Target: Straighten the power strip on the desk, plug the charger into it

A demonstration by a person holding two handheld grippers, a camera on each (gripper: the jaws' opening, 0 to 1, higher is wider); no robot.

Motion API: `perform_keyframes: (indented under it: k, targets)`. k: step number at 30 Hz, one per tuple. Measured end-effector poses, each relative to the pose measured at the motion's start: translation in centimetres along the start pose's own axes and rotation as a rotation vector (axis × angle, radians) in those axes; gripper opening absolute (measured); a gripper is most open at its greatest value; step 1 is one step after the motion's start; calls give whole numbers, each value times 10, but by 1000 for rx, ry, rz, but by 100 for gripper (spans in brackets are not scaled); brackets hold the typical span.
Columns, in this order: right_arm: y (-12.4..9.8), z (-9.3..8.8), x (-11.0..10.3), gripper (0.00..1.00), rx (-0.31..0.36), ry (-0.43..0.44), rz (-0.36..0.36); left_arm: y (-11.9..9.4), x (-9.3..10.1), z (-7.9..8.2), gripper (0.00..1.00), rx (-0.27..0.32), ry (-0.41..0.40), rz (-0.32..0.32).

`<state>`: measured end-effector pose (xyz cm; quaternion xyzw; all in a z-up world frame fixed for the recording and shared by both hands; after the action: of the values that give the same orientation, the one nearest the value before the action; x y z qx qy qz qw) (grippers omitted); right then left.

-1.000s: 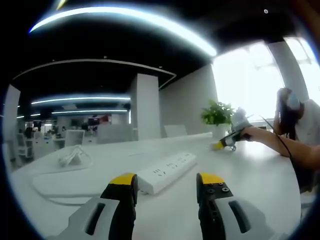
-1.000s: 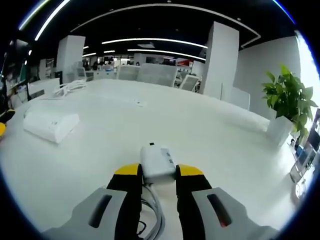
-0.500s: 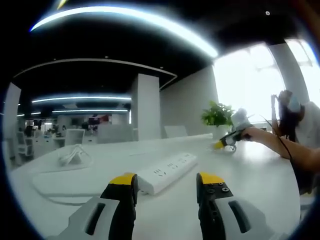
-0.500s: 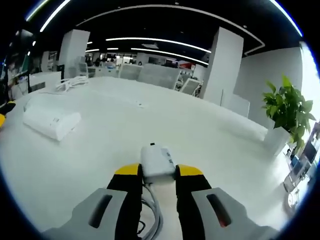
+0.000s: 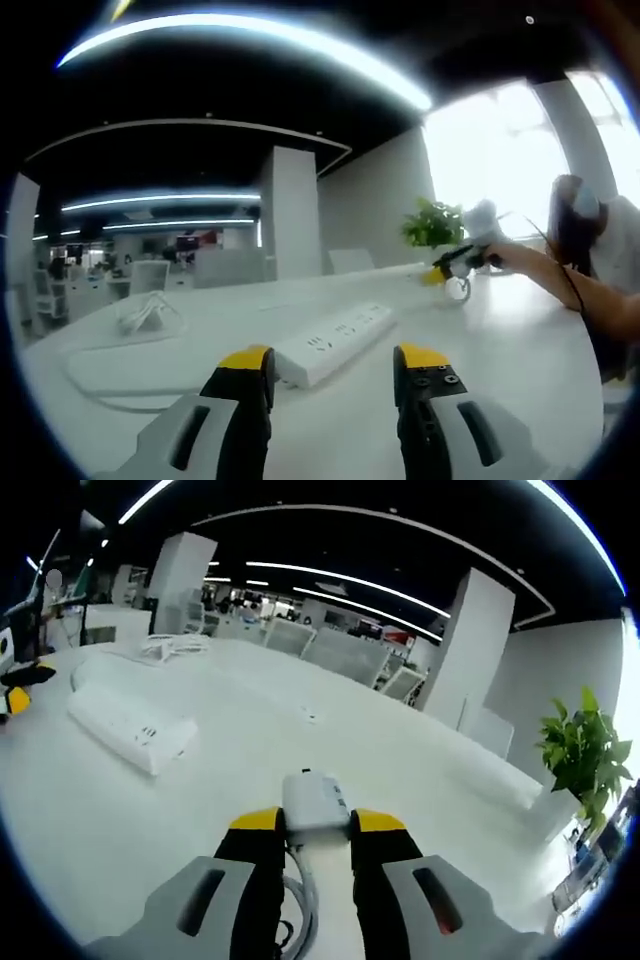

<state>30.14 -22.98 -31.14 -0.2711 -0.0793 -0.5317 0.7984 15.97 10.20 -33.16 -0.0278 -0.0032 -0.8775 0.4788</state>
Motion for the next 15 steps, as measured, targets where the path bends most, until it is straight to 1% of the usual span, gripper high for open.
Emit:
perform_keyframes:
  k: [7, 15]
  targets:
    - [0, 7, -1, 23, 17, -26, 10, 1, 0, -1, 50, -6, 0, 1]
    - [-2, 22, -18, 23, 48, -78, 45, 3, 2, -4, 51, -29, 15, -6]
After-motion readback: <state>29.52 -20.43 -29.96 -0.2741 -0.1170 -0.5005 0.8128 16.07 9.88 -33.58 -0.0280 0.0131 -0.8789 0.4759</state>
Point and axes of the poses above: the point that each gripper's makers call its tool centre point, and the gripper's own axes: y roughly forward along the fingers, x roughly to its right, z roughly out of its top, the point moved 2 cm from there along -y, roughly backward along the fingers, and after that the axes turned 3 degrees about -y, right-handed, at the moved point
